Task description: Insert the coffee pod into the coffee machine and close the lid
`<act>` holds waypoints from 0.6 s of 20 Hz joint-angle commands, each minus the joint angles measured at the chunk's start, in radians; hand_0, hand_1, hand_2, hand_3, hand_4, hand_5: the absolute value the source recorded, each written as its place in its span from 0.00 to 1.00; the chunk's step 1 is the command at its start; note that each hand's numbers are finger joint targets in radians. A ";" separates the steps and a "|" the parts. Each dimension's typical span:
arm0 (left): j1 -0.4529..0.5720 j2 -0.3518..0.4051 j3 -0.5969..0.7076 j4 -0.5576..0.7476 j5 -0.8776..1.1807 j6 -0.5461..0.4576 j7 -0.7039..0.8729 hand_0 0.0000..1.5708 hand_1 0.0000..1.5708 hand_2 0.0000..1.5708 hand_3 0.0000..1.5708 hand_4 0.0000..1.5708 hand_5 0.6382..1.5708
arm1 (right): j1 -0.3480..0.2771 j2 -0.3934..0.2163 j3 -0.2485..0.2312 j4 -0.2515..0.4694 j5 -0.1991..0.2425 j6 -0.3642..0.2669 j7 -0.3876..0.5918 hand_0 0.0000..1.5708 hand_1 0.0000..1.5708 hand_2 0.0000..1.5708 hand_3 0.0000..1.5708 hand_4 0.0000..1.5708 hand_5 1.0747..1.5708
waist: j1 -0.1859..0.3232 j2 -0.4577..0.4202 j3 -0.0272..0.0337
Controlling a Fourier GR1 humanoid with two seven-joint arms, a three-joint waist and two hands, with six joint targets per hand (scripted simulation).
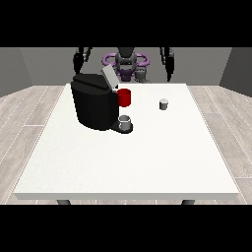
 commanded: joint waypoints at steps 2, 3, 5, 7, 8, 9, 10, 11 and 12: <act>-0.035 0.051 -0.003 0.024 -0.046 -0.043 -0.044 0.00 0.00 0.00 0.00 0.00 1.00 | -0.037 -0.021 -0.021 0.038 -0.018 0.029 0.033 0.00 0.00 0.00 0.00 0.00 1.00 | 0.002 0.001 0.0053; -0.012 0.132 0.035 0.033 -0.015 -0.121 -0.103 0.00 0.00 0.00 0.00 0.00 1.00 | 0.001 0.038 0.025 0.010 0.013 -0.019 0.024 0.00 0.00 0.00 0.00 0.00 1.00 | 0.006 -0.012 0.0050; 0.013 0.159 -0.029 -0.006 -0.092 -0.133 -0.124 0.00 0.00 0.00 0.00 0.00 1.00 | -0.009 0.005 -0.015 0.031 -0.031 0.015 0.056 0.00 0.00 0.00 0.00 0.00 1.00 | 0.015 -0.037 0.0053; -0.030 0.268 0.004 0.019 -0.114 -0.191 -0.142 0.00 0.00 0.00 0.00 0.00 1.00 | -0.011 -0.010 -0.023 0.032 0.095 -0.096 -0.001 0.00 0.00 0.00 0.00 0.00 1.00 | -0.020 0.003 0.0044; -0.077 0.283 0.013 0.018 -0.136 -0.176 -0.102 0.00 0.00 0.00 0.00 0.00 1.00 | -0.003 0.012 0.004 0.051 0.125 -0.112 -0.030 0.00 0.00 0.00 0.00 0.00 1.00 | -0.034 0.027 0.0054; -0.107 0.307 0.029 0.068 -0.149 -0.186 -0.139 0.00 0.00 0.00 0.00 0.00 1.00 | -0.058 0.025 0.009 0.028 0.127 -0.128 -0.028 0.00 0.00 0.00 0.00 0.00 1.00 | -0.050 0.069 0.0048; -0.143 0.316 0.032 0.034 -0.140 -0.201 -0.027 0.00 0.00 0.00 0.00 0.00 1.00 | -0.032 0.036 0.024 0.060 0.140 -0.129 -0.047 0.00 0.00 0.00 0.00 0.00 1.00 | -0.045 0.052 0.0059; -0.137 0.301 0.020 0.091 -0.187 -0.169 -0.087 0.00 0.00 0.00 0.00 0.00 1.00 | -0.038 0.036 0.037 0.035 0.148 -0.127 -0.046 0.00 0.00 0.00 0.00 0.00 1.00 | -0.073 0.067 0.0052; -0.183 0.358 0.075 0.108 -0.150 -0.216 -0.077 0.00 0.00 0.00 0.00 0.00 1.00 | -0.075 0.000 -0.004 0.045 0.120 -0.105 -0.041 0.00 0.00 0.00 0.00 0.00 1.00 | -0.072 0.091 0.0054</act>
